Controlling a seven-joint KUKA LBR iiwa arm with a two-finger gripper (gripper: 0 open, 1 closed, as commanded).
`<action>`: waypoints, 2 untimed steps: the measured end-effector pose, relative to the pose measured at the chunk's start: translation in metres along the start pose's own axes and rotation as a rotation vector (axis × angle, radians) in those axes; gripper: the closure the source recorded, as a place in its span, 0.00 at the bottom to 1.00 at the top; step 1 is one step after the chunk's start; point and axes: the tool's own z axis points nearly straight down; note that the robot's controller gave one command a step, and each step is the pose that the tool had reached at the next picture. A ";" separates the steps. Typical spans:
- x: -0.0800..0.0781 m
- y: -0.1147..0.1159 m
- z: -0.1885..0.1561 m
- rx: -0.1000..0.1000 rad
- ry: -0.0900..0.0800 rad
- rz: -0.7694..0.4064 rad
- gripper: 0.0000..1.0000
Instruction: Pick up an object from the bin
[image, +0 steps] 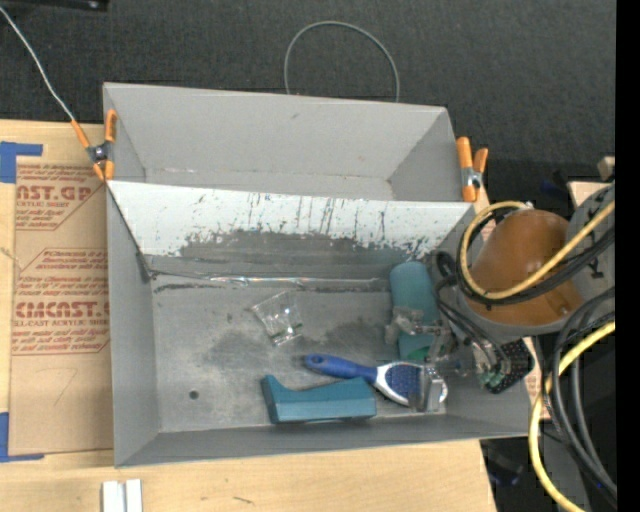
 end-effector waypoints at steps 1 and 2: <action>0.003 -0.001 0.000 -0.005 0.014 0.002 1.00; -0.005 0.031 -0.078 -0.006 0.005 -0.047 1.00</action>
Offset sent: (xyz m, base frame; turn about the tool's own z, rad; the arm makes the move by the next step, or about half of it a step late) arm 0.0000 0.0000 0.0000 0.0000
